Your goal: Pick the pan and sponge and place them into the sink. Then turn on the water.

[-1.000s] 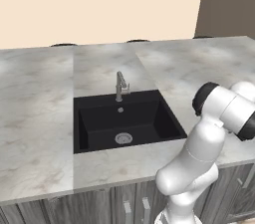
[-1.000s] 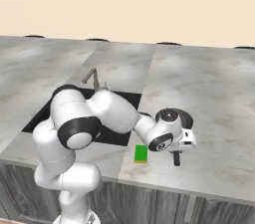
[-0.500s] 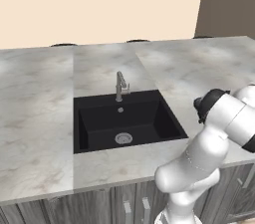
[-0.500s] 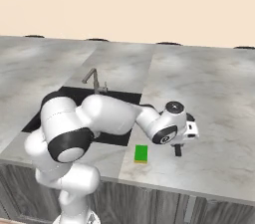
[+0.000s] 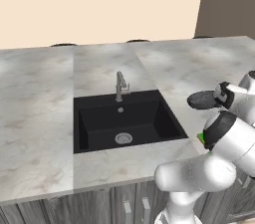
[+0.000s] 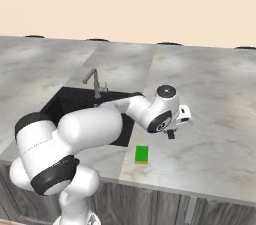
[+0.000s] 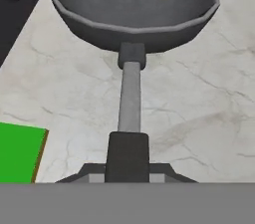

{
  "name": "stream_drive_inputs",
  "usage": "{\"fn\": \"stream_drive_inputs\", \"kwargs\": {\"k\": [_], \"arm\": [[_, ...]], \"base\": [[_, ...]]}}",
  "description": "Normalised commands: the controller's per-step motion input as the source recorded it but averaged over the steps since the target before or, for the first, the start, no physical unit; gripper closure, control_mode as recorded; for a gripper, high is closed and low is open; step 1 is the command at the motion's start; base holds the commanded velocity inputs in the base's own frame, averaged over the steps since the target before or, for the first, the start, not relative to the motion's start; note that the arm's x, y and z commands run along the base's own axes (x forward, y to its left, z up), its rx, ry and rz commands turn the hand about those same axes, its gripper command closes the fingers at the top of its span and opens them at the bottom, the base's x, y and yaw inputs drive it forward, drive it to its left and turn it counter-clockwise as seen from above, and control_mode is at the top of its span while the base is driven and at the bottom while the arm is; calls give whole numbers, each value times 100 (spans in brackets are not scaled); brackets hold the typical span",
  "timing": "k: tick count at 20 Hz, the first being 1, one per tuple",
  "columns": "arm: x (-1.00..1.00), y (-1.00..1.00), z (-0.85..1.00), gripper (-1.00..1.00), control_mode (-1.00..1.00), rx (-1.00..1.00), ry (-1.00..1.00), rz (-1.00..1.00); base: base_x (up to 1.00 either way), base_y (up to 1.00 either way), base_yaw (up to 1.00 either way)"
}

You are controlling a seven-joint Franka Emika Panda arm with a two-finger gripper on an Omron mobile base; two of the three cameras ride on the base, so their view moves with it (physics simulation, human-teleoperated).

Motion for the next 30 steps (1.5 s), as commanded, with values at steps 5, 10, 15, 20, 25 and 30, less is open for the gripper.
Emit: {"fn": "stream_drive_inputs", "kwargs": {"k": [5, 10, 15, 20, 25, 30], "arm": [[-4, 20, 63, 100, -100, 0, -14, 17], [7, 28, 6, 100, -100, 0, -3, 23], [18, 38, 0, 100, -100, 0, 0, 20], [25, 33, 0, 100, -100, 0, 0, 20], [46, 42, -20, 100, -100, 1, 0, 19], [58, 47, -42, 100, -100, 0, 2, 13]], "base": [[0, 0, 0], [0, 0, 0], [0, 0, 0], [0, 0, 0], [0, 0, 0], [0, 0, 0]]}}
